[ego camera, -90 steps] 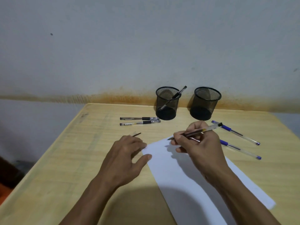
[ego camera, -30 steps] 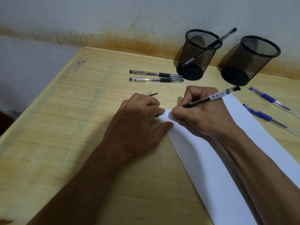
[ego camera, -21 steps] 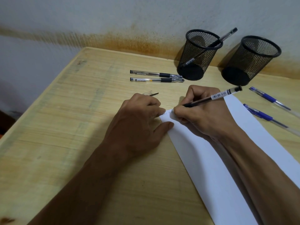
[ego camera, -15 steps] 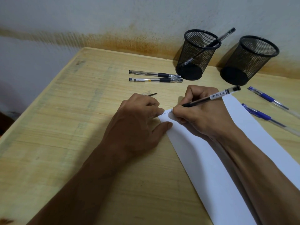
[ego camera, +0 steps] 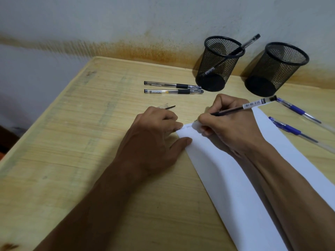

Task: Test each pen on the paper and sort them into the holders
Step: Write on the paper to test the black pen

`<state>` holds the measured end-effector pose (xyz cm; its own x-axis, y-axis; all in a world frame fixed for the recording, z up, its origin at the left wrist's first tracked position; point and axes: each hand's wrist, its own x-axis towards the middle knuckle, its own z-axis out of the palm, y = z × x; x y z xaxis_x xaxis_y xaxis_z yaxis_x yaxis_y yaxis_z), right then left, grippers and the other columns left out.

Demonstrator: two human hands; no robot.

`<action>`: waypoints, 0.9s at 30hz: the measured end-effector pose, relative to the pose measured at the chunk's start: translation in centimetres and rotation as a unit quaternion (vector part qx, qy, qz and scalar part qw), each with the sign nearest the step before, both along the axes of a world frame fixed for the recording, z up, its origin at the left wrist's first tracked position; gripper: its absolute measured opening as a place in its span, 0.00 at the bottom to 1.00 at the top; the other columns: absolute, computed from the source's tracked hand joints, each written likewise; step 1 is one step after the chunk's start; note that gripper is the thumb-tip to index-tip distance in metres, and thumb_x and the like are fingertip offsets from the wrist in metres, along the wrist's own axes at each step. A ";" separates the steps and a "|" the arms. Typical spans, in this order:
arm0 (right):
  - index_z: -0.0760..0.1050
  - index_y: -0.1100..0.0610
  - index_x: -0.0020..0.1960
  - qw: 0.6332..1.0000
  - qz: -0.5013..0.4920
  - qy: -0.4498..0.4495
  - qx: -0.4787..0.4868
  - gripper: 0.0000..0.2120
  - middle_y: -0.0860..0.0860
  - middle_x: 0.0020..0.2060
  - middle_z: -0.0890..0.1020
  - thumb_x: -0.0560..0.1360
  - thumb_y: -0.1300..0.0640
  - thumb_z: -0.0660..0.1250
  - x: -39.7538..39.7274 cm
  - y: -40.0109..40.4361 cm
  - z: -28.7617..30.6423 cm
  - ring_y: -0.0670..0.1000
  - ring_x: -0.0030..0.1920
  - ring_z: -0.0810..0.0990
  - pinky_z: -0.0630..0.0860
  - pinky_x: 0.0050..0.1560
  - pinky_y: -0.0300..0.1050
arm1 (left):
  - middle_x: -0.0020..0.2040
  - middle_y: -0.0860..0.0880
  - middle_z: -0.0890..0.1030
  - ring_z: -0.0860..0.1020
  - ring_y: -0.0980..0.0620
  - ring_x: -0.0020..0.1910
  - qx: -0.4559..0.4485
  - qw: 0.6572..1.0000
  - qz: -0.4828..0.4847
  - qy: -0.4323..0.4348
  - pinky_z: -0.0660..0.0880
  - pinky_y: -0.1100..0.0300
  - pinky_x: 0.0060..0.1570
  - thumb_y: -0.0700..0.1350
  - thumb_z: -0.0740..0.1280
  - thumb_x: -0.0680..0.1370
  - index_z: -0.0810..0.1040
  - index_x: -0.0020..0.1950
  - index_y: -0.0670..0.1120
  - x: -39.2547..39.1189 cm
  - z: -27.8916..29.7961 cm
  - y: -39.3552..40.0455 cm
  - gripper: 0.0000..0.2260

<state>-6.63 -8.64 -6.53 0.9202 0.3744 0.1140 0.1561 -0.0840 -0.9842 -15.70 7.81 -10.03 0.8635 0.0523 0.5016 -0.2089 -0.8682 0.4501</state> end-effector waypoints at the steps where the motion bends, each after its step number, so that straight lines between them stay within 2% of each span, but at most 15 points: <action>1: 0.69 0.76 0.38 1.000 -0.003 0.008 0.011 0.06 0.75 0.28 0.73 0.69 0.80 0.67 -0.1 -0.1 0.1 0.57 0.23 0.74 0.74 0.26 0.46 | 0.51 0.49 0.83 0.79 0.48 0.52 0.006 1.000 0.001 -0.004 0.76 0.47 0.48 0.58 0.70 0.70 0.85 0.51 0.46 0.0 -0.1 0.0 0.18; 3: 0.72 0.76 0.42 1.000 -0.003 0.022 0.015 0.04 0.71 0.29 0.76 0.70 0.79 0.67 -0.1 -0.3 0.2 0.57 0.24 0.74 0.75 0.27 0.45 | 0.52 0.47 0.83 0.79 0.47 0.52 0.023 1.000 0.000 -0.012 0.76 0.48 0.49 0.57 0.71 0.71 0.85 0.52 0.45 0.0 -0.5 0.2 0.18; 6: 0.74 0.72 0.46 0.999 -0.015 0.046 0.023 0.04 0.61 0.29 0.79 0.73 0.75 0.69 -0.1 -0.7 0.1 0.51 0.25 0.76 0.78 0.31 0.45 | 0.51 0.49 0.84 0.78 0.50 0.52 0.019 1.000 0.008 0.002 0.77 0.49 0.49 0.56 0.72 0.71 0.85 0.53 0.45 -0.1 -0.1 0.0 0.18; 9: 0.75 0.71 0.48 0.993 -0.011 0.094 0.067 0.05 0.64 0.34 0.78 0.74 0.75 0.69 -0.6 -0.9 0.8 0.51 0.28 0.76 0.78 0.32 0.42 | 0.51 0.51 0.83 0.78 0.52 0.53 -0.036 0.998 0.054 -0.019 0.77 0.52 0.50 0.52 0.73 0.73 0.84 0.54 0.45 -0.3 0.8 -0.2 0.14; 11: 0.77 0.69 0.49 0.983 -0.010 0.141 0.113 0.06 0.64 0.37 0.79 0.73 0.75 0.69 -0.9 -1.0 1.4 0.53 0.33 0.77 0.79 0.34 0.41 | 0.54 0.51 0.82 0.76 0.50 0.56 -0.042 0.992 0.117 -0.031 0.76 0.50 0.54 0.49 0.72 0.75 0.82 0.57 0.46 -0.2 1.1 -0.2 0.13; 13: 0.78 0.66 0.47 0.977 -0.018 0.164 0.138 0.07 0.63 0.39 0.82 0.72 0.75 0.71 -1.2 -1.2 1.8 0.55 0.38 0.81 0.82 0.39 0.42 | 0.57 0.51 0.80 0.74 0.48 0.60 -0.041 0.983 0.176 0.008 0.73 0.48 0.59 0.49 0.69 0.76 0.80 0.62 0.48 0.1 1.2 0.0 0.14; 15: 0.81 0.64 0.46 0.982 -0.023 0.140 0.121 0.06 0.60 0.40 0.86 0.71 0.73 0.73 -1.8 -1.8 2.2 0.55 0.41 0.85 0.84 0.44 0.44 | 0.60 0.50 0.79 0.73 0.46 0.61 -0.028 0.977 0.201 0.061 0.70 0.48 0.61 0.50 0.67 0.78 0.78 0.64 0.49 0.4 1.3 0.2 0.16; 17: 0.83 0.62 0.46 0.989 -0.020 0.106 0.098 0.07 0.58 0.40 0.88 0.71 0.70 0.75 -2.6 -2.9 2.7 0.53 0.42 0.87 0.83 0.42 0.43 | 0.60 0.48 0.79 0.73 0.44 0.61 -0.008 0.974 0.209 0.087 0.70 0.48 0.60 0.51 0.66 0.78 0.79 0.63 0.49 0.6 1.5 0.2 0.15; 21: 0.80 0.61 0.46 0.992 -0.034 0.085 0.092 0.07 0.55 0.39 0.88 0.72 0.69 0.76 -4.2 -5.3 3.3 0.50 0.38 0.87 0.81 0.36 0.39 | 0.57 0.48 0.79 0.73 0.44 0.59 -0.005 0.971 0.219 0.097 0.70 0.49 0.57 0.49 0.66 0.78 0.82 0.57 0.50 1.0 2.0 0.2 0.10; 24: 0.82 0.61 0.45 0.991 -0.051 0.084 0.094 0.07 0.51 0.36 0.88 0.71 0.70 0.75 -4.7 -6.5 3.4 0.45 0.35 0.85 0.80 0.37 0.37 | 0.54 0.48 0.80 0.74 0.44 0.57 -0.005 0.970 0.224 0.098 0.70 0.50 0.53 0.47 0.67 0.78 0.83 0.53 0.49 1.3 2.2 0.2 0.07; 27: 0.84 0.56 0.47 0.991 -0.053 0.080 0.089 0.06 0.47 0.36 0.88 0.74 0.66 0.74 -5.2 -7.4 3.7 0.45 0.38 0.87 0.82 0.41 0.39 | 0.49 0.48 0.81 0.76 0.45 0.53 -0.015 0.976 0.200 0.085 0.72 0.50 0.51 0.45 0.66 0.78 0.83 0.48 0.49 1.2 2.5 -0.3 0.05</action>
